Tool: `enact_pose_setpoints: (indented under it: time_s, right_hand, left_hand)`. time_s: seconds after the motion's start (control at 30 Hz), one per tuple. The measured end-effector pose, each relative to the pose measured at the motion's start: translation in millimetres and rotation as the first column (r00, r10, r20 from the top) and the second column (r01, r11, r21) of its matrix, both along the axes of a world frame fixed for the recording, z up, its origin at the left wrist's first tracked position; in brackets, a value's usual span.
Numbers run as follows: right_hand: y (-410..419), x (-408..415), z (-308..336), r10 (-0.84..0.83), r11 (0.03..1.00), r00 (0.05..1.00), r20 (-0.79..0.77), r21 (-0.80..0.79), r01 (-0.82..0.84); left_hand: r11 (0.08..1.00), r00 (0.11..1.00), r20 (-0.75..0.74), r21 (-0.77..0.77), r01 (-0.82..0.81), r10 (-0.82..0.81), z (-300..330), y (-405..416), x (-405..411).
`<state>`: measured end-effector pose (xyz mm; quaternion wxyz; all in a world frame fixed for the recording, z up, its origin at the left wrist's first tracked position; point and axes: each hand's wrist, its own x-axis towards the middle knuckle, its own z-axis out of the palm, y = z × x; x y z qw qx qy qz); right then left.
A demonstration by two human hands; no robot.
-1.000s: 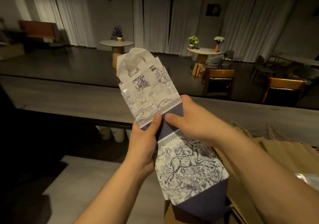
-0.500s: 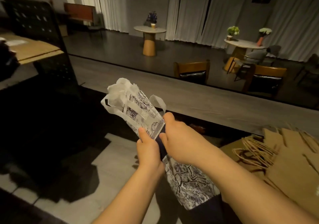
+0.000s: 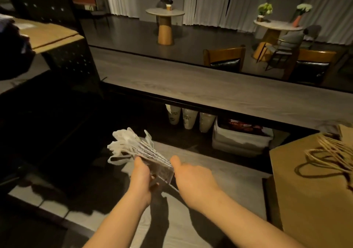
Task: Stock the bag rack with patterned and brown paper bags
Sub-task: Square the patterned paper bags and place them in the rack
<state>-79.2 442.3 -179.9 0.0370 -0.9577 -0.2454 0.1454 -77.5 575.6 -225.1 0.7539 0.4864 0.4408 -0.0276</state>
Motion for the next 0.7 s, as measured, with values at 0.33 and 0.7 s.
enact_pose_setpoints:
  time_s: [0.33,0.7]
  right_hand:
    - [17.8,-1.8,-105.1,-0.129,0.988,0.992,-0.005,-0.081,0.128]
    - [9.0,7.8,-133.6,-0.099,0.995,0.995,0.009,-0.013,0.099]
  left_hand:
    - [0.91,0.919,-0.059,0.13,0.395,-0.39,-27.8,38.3,-17.2]
    - [-0.392,0.202,-0.467,0.862,0.321,-0.861,-72.9,53.4,21.9]
